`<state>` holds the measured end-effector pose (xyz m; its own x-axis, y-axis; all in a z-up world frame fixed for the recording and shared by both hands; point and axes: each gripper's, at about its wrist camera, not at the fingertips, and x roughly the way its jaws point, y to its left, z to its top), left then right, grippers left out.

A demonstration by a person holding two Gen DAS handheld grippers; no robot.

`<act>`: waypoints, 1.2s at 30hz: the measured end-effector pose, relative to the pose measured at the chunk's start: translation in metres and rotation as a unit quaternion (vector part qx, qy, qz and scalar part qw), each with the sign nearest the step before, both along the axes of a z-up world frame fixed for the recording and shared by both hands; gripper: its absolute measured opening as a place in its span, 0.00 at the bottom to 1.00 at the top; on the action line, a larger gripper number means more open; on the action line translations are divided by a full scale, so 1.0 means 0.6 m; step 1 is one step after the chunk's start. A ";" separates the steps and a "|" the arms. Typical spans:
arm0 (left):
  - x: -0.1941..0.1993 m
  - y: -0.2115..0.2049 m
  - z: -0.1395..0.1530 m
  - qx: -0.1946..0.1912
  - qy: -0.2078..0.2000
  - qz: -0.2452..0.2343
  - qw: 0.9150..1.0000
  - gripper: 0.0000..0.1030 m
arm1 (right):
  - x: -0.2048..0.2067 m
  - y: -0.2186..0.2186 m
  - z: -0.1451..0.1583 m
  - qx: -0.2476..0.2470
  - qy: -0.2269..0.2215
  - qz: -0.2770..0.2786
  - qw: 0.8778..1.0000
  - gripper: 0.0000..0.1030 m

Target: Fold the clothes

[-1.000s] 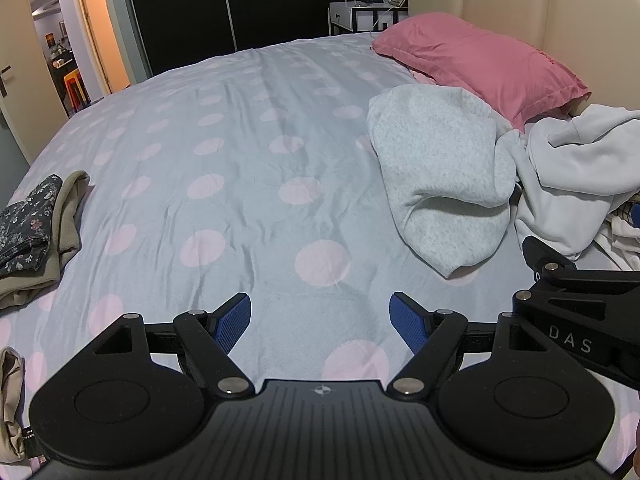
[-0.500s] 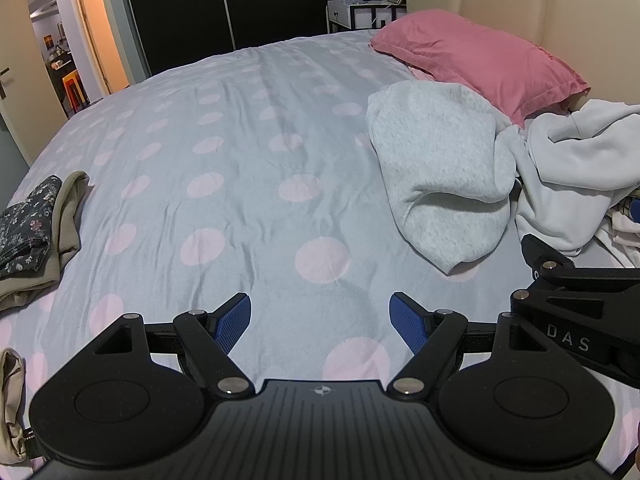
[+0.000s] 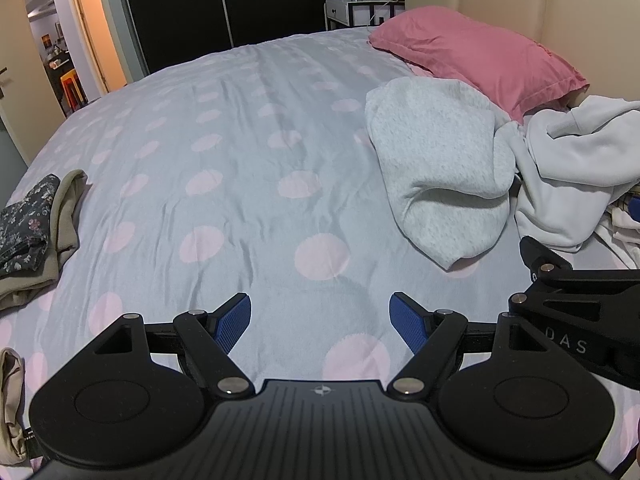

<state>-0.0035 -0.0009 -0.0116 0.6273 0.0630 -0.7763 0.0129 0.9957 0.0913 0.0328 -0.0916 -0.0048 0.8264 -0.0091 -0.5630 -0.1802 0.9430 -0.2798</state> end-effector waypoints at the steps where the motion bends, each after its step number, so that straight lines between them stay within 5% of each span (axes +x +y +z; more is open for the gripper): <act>1: 0.000 0.003 -0.002 -0.002 0.002 0.002 1.000 0.74 | 0.002 0.000 -0.002 0.000 0.003 0.003 1.000 0.99; 20: 0.017 0.063 -0.068 0.016 0.052 0.026 0.998 0.74 | 0.124 0.037 -0.137 0.000 0.096 0.049 0.994 0.98; 27: 0.043 0.081 -0.105 0.000 0.063 0.048 0.997 0.74 | 0.151 0.047 -0.170 0.030 0.136 0.040 0.989 0.82; 36: 0.112 0.076 -0.159 0.008 0.067 0.073 0.995 0.74 | 0.171 0.045 -0.178 0.036 0.126 0.050 0.990 0.82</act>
<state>0.0639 0.0447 -0.1073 0.5007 0.1585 -0.8510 -0.1190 0.9864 0.1137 0.1354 -0.0648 -0.1115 0.6544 0.1133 -0.7476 -0.3291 0.9328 -0.1466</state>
